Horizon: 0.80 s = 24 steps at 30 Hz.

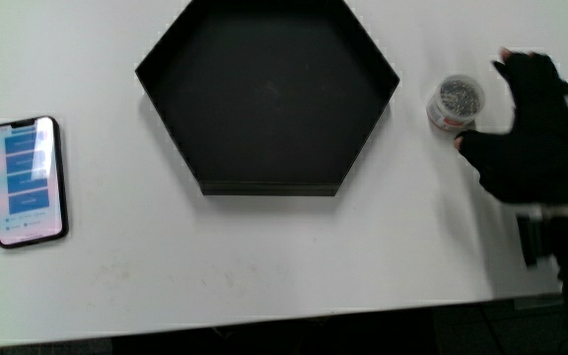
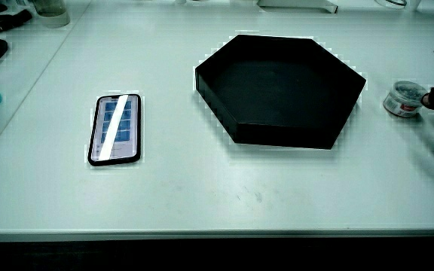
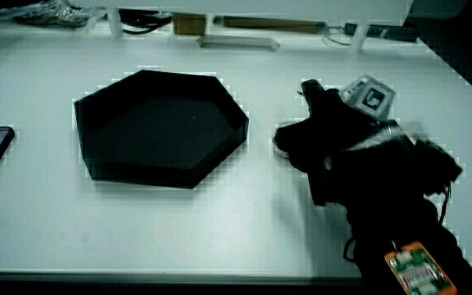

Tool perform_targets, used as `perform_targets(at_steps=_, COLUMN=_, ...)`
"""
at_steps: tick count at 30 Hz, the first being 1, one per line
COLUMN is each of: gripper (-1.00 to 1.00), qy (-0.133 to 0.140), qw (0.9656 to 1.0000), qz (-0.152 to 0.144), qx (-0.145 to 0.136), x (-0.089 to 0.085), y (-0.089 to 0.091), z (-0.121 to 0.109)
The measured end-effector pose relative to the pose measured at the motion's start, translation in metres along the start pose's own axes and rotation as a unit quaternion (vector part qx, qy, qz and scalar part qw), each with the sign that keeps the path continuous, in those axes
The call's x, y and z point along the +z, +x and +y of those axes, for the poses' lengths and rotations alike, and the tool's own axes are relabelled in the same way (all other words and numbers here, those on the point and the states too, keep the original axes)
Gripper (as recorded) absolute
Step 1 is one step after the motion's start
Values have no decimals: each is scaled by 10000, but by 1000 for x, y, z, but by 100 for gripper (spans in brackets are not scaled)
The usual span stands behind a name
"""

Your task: Pick paper clip from desk

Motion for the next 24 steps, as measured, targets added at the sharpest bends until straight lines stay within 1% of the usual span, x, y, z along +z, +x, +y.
perform_targets(at_steps=1, gripper=0, qy=14, qw=10000, qz=-74, qx=29, x=0, y=0, z=3)
perform_targets(at_steps=2, gripper=0, qy=-54, qw=10000, qz=-14, qx=-3, x=0, y=-1, z=2)
perform_targets(at_steps=5, gripper=0, qy=-179, qw=9998, qz=-113, qx=-44, x=-4, y=-3, z=11)
perform_targets(at_steps=6, gripper=0, qy=87, qw=9995, qz=-318, qx=12, x=-4, y=-6, z=8)
perform_targets(at_steps=7, gripper=0, qy=75, qw=9994, qz=-342, qx=-80, x=-5, y=-5, z=11)
perform_targets(at_steps=9, gripper=0, qy=50, qw=9994, qz=-328, qx=-17, x=-7, y=-7, z=12)
perform_targets(at_steps=10, gripper=6, qy=98, qw=9990, qz=-422, qx=-110, x=-8, y=-7, z=15)
perform_targets(at_steps=11, gripper=11, qy=44, qw=9993, qz=-355, qx=90, x=-8, y=-10, z=14)
perform_targets(at_steps=12, gripper=17, qy=19, qw=9993, qz=-366, qx=52, x=-9, y=-11, z=15)
perform_targets(at_steps=13, gripper=22, qy=-66, qw=9993, qz=-371, qx=19, x=-11, y=-11, z=18)
perform_targets(at_steps=14, gripper=28, qy=-11, qw=9993, qz=-361, qx=69, x=-11, y=-12, z=17)
perform_targets(at_steps=15, gripper=33, qy=28, qw=9994, qz=-352, qx=47, x=-13, y=-11, z=20)
perform_targets(at_steps=16, gripper=39, qy=97, qw=9988, qz=-456, qx=-146, x=-16, y=-7, z=26)
perform_targets(at_steps=18, gripper=50, qy=0, qw=9988, qz=-458, qx=-162, x=-22, y=-7, z=27)
perform_targets(at_steps=19, gripper=56, qy=-46, qw=9991, qz=-398, qx=-166, x=-24, y=-6, z=28)
perform_targets(at_steps=20, gripper=61, qy=97, qw=9994, qz=-305, qx=-109, x=-24, y=-6, z=26)
perform_targets(at_steps=22, gripper=72, qy=319, qw=9990, qz=-319, qx=-50, x=-25, y=-8, z=26)
perform_targets(at_steps=23, gripper=78, qy=338, qw=9989, qz=-327, qx=-84, x=-26, y=-9, z=28)
perform_targets(at_steps=24, gripper=83, qy=512, qw=9980, qz=-368, qx=-100, x=-27, y=-10, z=28)
